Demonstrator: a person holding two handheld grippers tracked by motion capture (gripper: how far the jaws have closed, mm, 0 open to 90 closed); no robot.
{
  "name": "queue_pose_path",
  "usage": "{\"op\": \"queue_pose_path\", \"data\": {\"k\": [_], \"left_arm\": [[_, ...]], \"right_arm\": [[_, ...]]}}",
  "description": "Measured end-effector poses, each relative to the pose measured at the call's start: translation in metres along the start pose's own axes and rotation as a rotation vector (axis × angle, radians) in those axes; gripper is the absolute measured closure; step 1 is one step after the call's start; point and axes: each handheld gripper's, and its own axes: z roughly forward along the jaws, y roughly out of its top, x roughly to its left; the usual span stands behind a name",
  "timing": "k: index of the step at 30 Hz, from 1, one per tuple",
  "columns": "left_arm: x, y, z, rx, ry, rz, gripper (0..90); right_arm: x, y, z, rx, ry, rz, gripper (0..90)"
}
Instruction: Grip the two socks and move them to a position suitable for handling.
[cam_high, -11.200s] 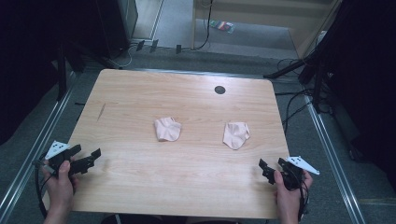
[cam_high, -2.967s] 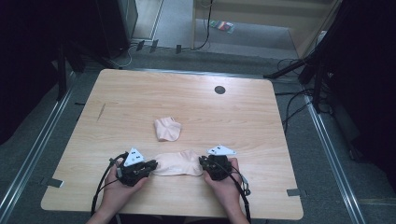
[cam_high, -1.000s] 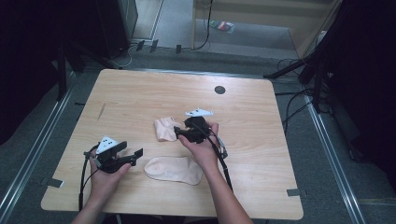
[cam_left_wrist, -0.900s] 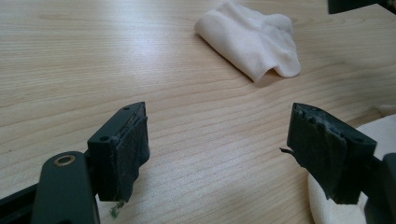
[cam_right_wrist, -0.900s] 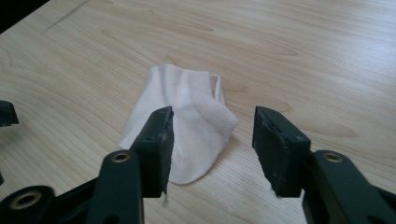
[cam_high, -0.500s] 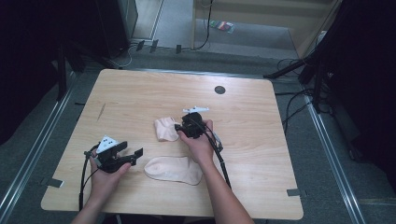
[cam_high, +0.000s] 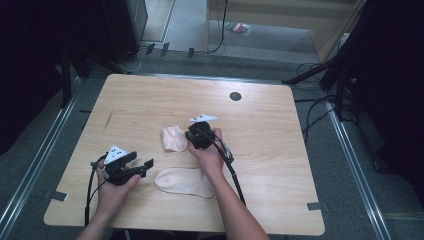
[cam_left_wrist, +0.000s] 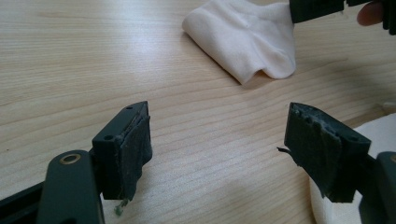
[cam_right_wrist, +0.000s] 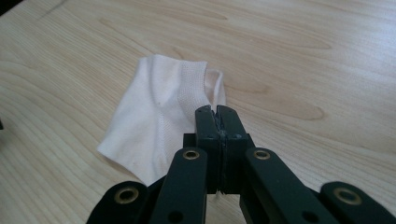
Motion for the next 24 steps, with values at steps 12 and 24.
{"op": "queue_pose_path", "data": {"k": [12, 24], "left_arm": [[0.001, 0.005, 0.005, 0.035, 0.010, -0.008, 23.1], [-0.017, 0.045, 0.058, 0.058, -0.029, 0.015, 26.7]], "right_arm": [[0.016, 0.022, -0.029, -0.055, 0.046, -0.039, 90.0], [0.035, 0.050, -0.052, -0.090, 0.086, -0.079, 90.0]]}}
